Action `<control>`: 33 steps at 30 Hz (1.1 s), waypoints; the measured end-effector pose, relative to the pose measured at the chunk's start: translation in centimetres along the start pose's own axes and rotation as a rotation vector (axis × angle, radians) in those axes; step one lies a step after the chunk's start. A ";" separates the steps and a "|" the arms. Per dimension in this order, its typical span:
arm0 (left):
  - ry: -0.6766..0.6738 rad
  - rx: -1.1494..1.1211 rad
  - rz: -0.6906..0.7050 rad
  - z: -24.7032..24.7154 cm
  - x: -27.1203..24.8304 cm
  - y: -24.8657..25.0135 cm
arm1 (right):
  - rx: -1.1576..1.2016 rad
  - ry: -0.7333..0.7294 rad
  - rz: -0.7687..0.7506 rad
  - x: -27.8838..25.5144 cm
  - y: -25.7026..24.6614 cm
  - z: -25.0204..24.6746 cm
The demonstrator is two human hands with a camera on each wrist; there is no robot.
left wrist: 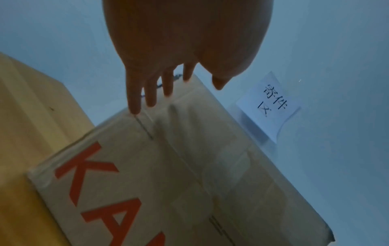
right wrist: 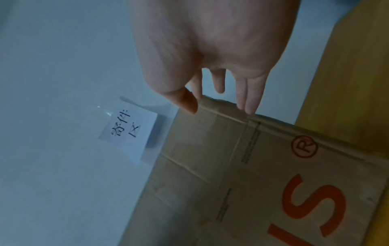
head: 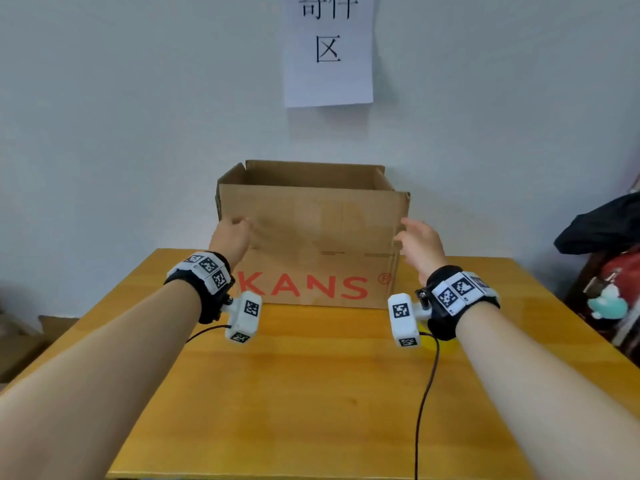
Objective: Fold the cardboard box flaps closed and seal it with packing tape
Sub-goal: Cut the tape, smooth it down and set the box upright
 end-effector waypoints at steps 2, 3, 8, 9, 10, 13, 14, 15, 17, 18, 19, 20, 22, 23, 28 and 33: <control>-0.277 -0.014 -0.173 2.4 0.3 -0.7 | -0.171 -0.041 0.043 0.2 1.5 -0.5; -0.421 0.005 -0.248 3.7 0.2 -0.8 | -0.282 -0.068 0.085 0.3 2.5 -0.9; -0.596 0.084 -0.307 10.3 0.7 -1.0 | -0.651 -0.165 0.384 1.2 8.3 -4.1; -0.618 0.094 -0.326 11.4 0.6 -1.0 | -0.675 -0.200 0.434 1.2 9.4 -4.5; -0.641 0.091 -0.345 12.6 0.7 -1.1 | -0.682 -0.244 0.484 1.1 10.4 -4.9; -0.674 0.080 -0.397 14.7 1.3 -1.6 | -0.678 -0.326 0.601 0.7 13.1 -5.3; -0.667 0.077 -0.397 15.0 1.5 -1.8 | -0.699 -0.337 0.620 0.7 13.7 -5.2; -0.661 0.090 -0.397 15.3 1.6 -1.9 | -0.725 -0.338 0.620 0.7 14.1 -5.0; -0.676 0.142 -0.384 15.8 2.1 -2.0 | -0.746 -0.321 0.607 1.0 14.5 -4.3; -0.685 0.156 -0.372 16.0 2.2 -2.2 | -0.722 -0.327 0.602 1.2 14.7 -3.7; -0.696 0.159 -0.369 16.0 2.1 -2.2 | -0.691 -0.343 0.593 1.4 14.8 -2.8; -0.712 0.154 -0.357 16.0 2.0 -2.2 | -0.661 -0.374 0.587 1.5 14.8 -1.7; -0.772 0.183 -0.338 15.7 1.5 -2.3 | -0.591 -0.448 0.543 1.5 14.2 0.6; -0.803 0.212 -0.325 15.3 1.3 -2.3 | -0.551 -0.491 0.514 1.5 13.7 1.9; -0.713 0.216 -0.265 13.0 1.6 -3.1 | -0.212 -0.654 0.396 0.8 11.2 6.7; -0.678 0.126 -0.286 12.8 1.0 -3.2 | -0.467 -0.489 0.282 1.1 10.4 4.3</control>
Point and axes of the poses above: each hand's wrist, its own x-axis towards the middle knuckle, its own z-axis out of the palm, y = z × x, the point moved 3 cm from there along x, towards the middle knuckle, and after that the axes turned 10 degrees about -y, right-handed, at the moved point
